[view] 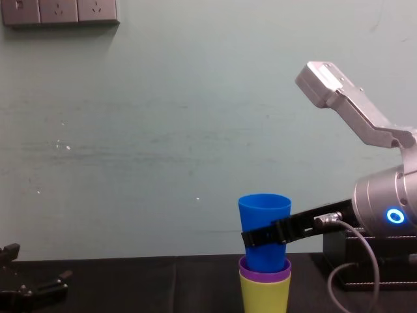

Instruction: Stack the three plastic cups sequentially using one hand.

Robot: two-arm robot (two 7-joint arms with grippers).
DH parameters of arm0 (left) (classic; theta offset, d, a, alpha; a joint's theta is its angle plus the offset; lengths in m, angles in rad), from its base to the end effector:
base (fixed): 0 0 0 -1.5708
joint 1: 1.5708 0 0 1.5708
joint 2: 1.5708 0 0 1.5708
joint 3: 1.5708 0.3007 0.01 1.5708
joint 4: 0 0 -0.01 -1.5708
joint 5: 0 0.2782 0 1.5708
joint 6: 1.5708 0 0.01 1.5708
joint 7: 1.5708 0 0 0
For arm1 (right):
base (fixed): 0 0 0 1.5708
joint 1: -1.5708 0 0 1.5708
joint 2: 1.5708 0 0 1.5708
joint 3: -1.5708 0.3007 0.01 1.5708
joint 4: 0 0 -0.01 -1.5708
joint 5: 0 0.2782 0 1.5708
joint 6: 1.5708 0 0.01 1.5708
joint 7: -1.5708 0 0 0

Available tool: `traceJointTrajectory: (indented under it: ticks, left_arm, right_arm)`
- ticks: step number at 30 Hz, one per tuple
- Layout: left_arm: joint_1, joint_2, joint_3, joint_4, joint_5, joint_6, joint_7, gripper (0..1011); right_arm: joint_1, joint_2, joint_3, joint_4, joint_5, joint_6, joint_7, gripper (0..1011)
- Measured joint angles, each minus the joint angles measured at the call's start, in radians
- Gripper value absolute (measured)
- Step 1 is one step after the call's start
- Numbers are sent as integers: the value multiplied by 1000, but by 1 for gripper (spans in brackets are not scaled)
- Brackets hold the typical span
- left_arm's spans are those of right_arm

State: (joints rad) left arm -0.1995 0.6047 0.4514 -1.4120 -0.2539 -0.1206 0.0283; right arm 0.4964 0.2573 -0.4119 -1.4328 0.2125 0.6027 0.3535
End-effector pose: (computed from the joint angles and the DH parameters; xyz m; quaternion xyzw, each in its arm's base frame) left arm 0.3309 0.0969 -0.3050 0.1415 -0.1325 0.5799 0.7913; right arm 0.4125 0.0235 -0.2016 -0.1977 0.0631 -0.4414 0.8730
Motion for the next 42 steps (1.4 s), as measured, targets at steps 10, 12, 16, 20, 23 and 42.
traceJointTrajectory:
  ticks: [10, 12, 16, 20, 23, 42]
  left_arm:
    - [0, 0, 0, 0, 0, 0, 0, 1000]
    - [0, 0, 0, 0, 0, 0, 0, 1000]
    - [0, 0, 0, 0, 0, 0, 0, 1000]
    - [0, 0, 0, 0, 0, 0, 0, 1000]
    - [0, 0, 0, 0, 0, 0, 0, 1000]
    - [0, 0, 0, 0, 0, 0, 0, 1000]
  right_arm:
    - [-7, -5, -1, 23, -1, -12, 0, 706]
    - [-7, -5, -1, 23, -1, -12, 0, 706]
    - [-7, -5, -1, 22, 0, -12, 0, 706]
    - [-7, -4, -1, 22, -1, -11, 1, 743]
    - [-6, -4, -1, 21, -1, -11, 1, 830]
    - [-9, -3, 2, 11, -2, -16, 1, 1003]
